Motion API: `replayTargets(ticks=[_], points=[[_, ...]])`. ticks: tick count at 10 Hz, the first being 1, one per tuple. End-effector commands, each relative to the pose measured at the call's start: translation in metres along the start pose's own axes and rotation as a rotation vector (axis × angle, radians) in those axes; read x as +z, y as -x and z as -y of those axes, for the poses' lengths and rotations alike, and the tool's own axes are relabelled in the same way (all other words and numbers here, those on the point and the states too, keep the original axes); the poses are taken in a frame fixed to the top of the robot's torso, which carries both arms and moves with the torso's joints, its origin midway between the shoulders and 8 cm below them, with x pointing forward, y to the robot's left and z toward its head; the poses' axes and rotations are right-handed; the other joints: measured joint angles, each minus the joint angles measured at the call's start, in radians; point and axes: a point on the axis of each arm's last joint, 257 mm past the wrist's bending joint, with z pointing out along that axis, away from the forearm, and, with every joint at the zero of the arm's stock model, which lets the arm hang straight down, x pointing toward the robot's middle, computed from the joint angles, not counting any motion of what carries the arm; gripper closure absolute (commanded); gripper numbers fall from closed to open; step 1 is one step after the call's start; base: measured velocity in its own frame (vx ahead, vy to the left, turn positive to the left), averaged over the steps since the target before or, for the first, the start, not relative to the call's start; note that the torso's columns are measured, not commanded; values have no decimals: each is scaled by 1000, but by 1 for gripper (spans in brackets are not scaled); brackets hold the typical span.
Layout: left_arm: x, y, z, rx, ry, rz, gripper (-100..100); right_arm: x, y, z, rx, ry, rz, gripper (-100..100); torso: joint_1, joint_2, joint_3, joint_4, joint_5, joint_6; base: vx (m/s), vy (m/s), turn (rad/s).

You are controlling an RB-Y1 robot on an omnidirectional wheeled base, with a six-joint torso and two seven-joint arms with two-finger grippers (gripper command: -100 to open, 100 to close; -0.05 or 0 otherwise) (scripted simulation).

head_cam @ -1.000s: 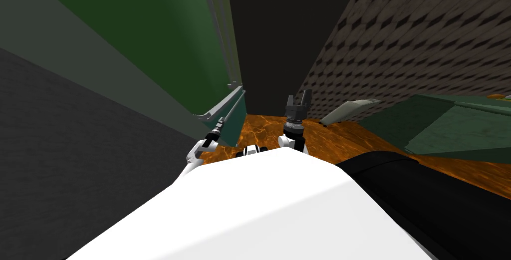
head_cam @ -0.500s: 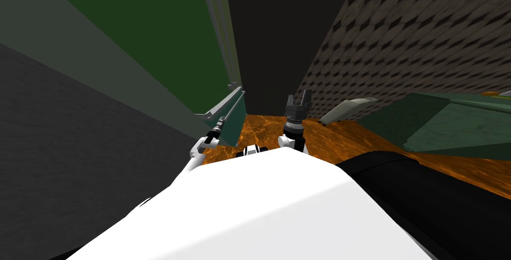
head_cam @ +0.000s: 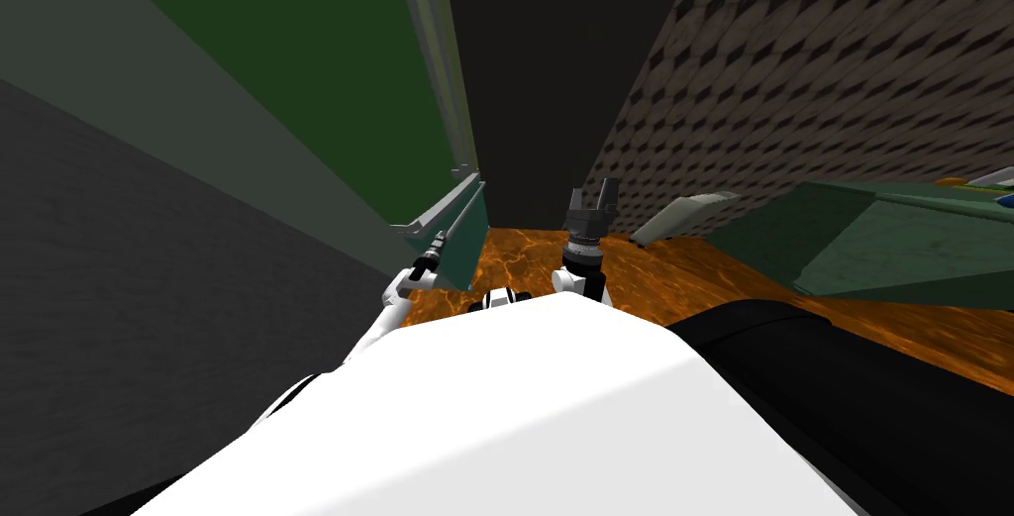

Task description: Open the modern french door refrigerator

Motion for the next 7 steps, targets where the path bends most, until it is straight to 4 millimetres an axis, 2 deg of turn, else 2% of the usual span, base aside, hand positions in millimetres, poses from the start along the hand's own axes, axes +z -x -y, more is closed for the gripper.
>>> replayTargets(ticks=[1, 2, 3, 4, 5, 7], points=[[20, 7, 13, -6, -24, 16, -100, 0, 0, 0, 0, 0, 0, 0, -1, 7, 4, 4, 0, 3, -117, 39, -36], [27, 10, 14, -2, -21, 19, -100, 0, 0, 0, 0, 0, 0, 0, -3, 10, 6, 6, -2, 4, -62, 26, -18], [26, 8, -6, -2, 18, 15, -100, 0, 0, 0, 0, 0, 0, 0, -5, 6, 4, 8, -4, 3, -12, 5, -19], [26, 7, -13, -2, 32, 13, -100, 0, 0, 0, 0, 0, 0, 0, -5, 2, 2, 5, -4, 1, 10, -5, -4], [41, 8, 8, -13, -10, 24, -100, 0, 0, 0, 0, 0, 0, 0, -2, -1, 0, 2, -2, -1, -78, 10, -44], [53, 13, 7, -7, 4, 26, -100, 0, 0, 0, 0, 0, 0, 0, -3, 7, 4, 6, -2, 3, -82, 21, -25]])
